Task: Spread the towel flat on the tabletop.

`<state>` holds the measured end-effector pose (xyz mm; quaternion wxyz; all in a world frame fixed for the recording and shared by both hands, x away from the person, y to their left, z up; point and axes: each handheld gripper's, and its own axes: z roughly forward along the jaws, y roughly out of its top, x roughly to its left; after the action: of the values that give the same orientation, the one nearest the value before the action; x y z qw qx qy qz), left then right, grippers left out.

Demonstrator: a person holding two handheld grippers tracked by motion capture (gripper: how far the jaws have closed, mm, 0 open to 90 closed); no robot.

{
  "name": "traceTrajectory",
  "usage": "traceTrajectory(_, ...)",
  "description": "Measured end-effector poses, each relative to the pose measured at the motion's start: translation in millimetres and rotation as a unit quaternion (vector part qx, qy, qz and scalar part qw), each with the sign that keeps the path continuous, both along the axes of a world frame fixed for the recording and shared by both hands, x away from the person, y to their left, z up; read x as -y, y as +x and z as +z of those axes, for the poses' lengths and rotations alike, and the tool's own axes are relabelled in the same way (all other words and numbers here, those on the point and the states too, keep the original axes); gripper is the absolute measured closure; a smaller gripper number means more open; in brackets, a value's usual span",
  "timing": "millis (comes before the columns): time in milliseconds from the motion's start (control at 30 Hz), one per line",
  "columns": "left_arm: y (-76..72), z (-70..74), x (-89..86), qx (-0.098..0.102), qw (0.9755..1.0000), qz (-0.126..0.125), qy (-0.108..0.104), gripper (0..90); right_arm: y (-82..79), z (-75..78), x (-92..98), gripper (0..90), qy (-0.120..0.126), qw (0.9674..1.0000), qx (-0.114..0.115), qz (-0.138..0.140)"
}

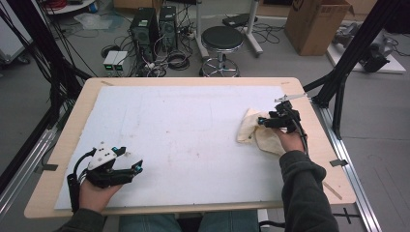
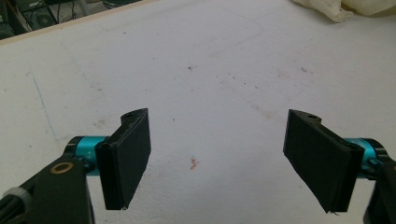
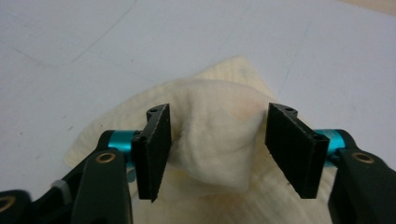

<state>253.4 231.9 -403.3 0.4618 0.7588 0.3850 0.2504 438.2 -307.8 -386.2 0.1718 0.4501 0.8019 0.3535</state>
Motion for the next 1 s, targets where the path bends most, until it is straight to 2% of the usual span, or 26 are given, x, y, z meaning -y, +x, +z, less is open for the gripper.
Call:
traceTrajectory(33,-0.1,0.0,0.1,0.0,1.0,0.0,0.001,23.7,1.6,-3.3,-0.8,43.3,-0.01,0.9999,-0.009,-0.006)
traceTrajectory(67,-0.1,0.0,0.1,0.0,1.0,0.0,0.001,23.7,1.6,-3.3,-0.8,43.3,-0.01,0.9999,-0.009,-0.006)
traceTrajectory(200,0.1,-0.1,-0.4,0.0,1.0,-0.001,0.001,23.7,4.9,-12.9,-6.5,50.8,-0.036,0.999,-0.025,-0.003)
traceTrajectory(233,0.1,-0.1,-0.4,0.0,1.0,-0.001,0.001,23.7,6.1,-15.6,-7.0,52.9,-0.038,0.9987,-0.035,-0.005)
traceTrajectory(333,-0.3,0.3,-1.0,0.001,1.0,0.0,0.0,23.7,7.6,-19.7,-7.6,57.5,-0.04,0.9983,-0.042,-0.003)
traceTrajectory(433,0.0,0.3,-1.5,0.002,1.0,0.001,-0.001,23.7,8.6,-24.2,-9.6,61.6,-0.055,0.9974,-0.047,-0.005)
traceTrajectory(600,0.1,0.6,-2.0,0.001,1.0,0.0,0.0,23.8,10.6,-30.1,-9.5,62.7,-0.053,0.9965,-0.063,-0.012)
traceTrajectory(667,0.2,0.6,-1.4,0.001,1.0,-0.001,0.0,23.8,10.6,-30.4,-9.9,64.3,-0.055,0.9964,-0.064,-0.012)
traceTrajectory(700,0.2,0.6,-1.1,0.002,1.0,-0.002,0.001,23.8,8.8,-32.9,-10.4,66.3,-0.056,0.997,-0.052,-0.014)
traceTrajectory(733,0.2,0.6,-0.7,0.003,1.0,-0.003,-0.001,23.8,8.8,-32.9,-10.4,66.3,-0.056,0.997,-0.052,-0.014)
traceTrajectory(767,-0.3,0.9,-0.6,0.003,1.0,-0.003,0.001,23.8,4.3,-39.1,-7.8,68.9,-0.055,0.9976,-0.037,-0.021)
traceTrajectory(833,-0.8,0.9,-0.7,0.004,1.0,-0.003,-0.001,23.8,1.4,-43.9,-1.6,70.3,-0.021,0.9986,-0.034,-0.036)
traceTrajectory(867,-0.8,0.9,-1.2,0.003,1.0,-0.003,-0.001,23.8,0.4,-45.1,-0.3,70.9,-0.013,0.9987,-0.032,-0.037)
traceTrajectory(933,-0.5,0.9,-1.2,0.004,1.0,-0.001,-0.001,23.8,-1.3,-46.4,0.1,72.0,-0.009,0.9988,-0.028,-0.038)
traceTrajectory(1000,-0.2,1.0,-1.5,0.004,1.0,-0.002,0.0,23.8,-1.4,-45.6,-1.7,77.9,-0.014,0.999,-0.026,-0.033)
